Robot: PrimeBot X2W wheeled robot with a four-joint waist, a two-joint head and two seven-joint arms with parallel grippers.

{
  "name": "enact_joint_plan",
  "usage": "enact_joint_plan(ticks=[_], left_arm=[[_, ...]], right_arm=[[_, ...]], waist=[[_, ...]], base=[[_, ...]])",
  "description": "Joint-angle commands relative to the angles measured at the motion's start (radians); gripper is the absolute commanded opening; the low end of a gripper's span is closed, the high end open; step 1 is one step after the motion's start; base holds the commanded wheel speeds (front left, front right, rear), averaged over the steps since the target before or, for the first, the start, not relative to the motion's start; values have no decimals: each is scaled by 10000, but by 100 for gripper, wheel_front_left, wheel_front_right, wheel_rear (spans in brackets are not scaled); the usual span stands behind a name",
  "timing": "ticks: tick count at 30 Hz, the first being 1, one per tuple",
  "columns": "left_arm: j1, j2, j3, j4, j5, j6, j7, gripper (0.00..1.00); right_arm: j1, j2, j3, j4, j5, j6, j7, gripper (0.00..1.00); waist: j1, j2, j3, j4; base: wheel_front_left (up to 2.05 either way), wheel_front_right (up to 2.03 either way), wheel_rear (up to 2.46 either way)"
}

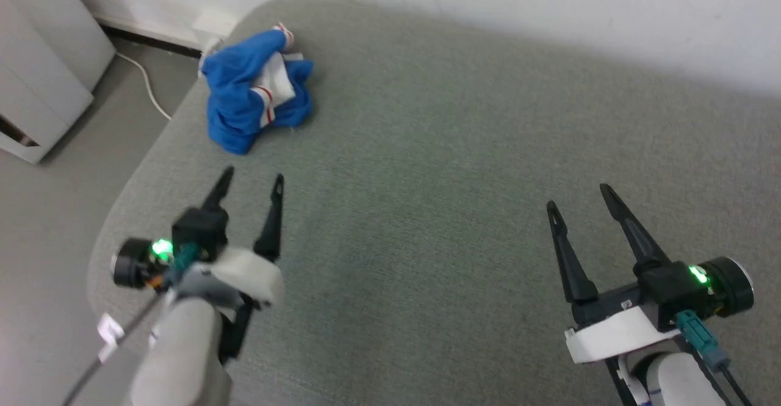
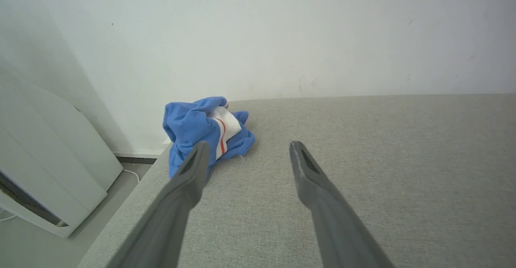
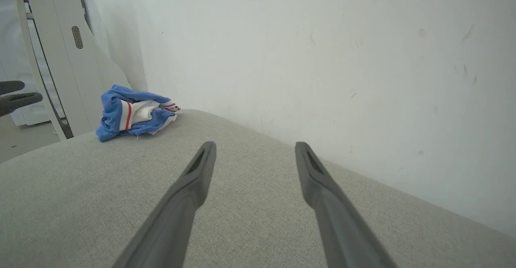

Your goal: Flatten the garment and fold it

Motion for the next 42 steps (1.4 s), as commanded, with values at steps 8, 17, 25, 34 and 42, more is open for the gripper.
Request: enact_joint_plan(ticks=[8, 17, 25, 34, 42], left_arm=[[-3433, 1324, 513, 2955, -138, -250, 1710, 100], [-6221, 2772, 197, 5166, -315, -736, 4370, 100], [-7511, 3702, -180, 6334, -1779, -814, 7639, 100], [-7478, 4183, -326, 6327, -4319, -817, 10406, 0], [-7102, 4528, -385, 5874, -4993, -818, 9868, 0]], right_arm=[[-671, -163, 441, -760, -278, -9, -47, 100], [-1039, -464, 558, -1241, -277, -9, -47, 100], [-1261, -457, 655, -1585, -196, -9, -47, 100], [-1307, -436, 470, -1712, -170, -9, -47, 100], [-1365, -410, 420, -1604, -188, -9, -47, 100]], waist=[[-1, 0, 2220, -1678], [-1, 0, 3426, -2340], [-1, 0, 4223, -2880], [-1, 0, 4572, -3087], [-1, 0, 4269, -2979]], base=[[0, 0, 0], [0, 0, 0], [0, 0, 0], [0, 0, 0], [0, 0, 0]])
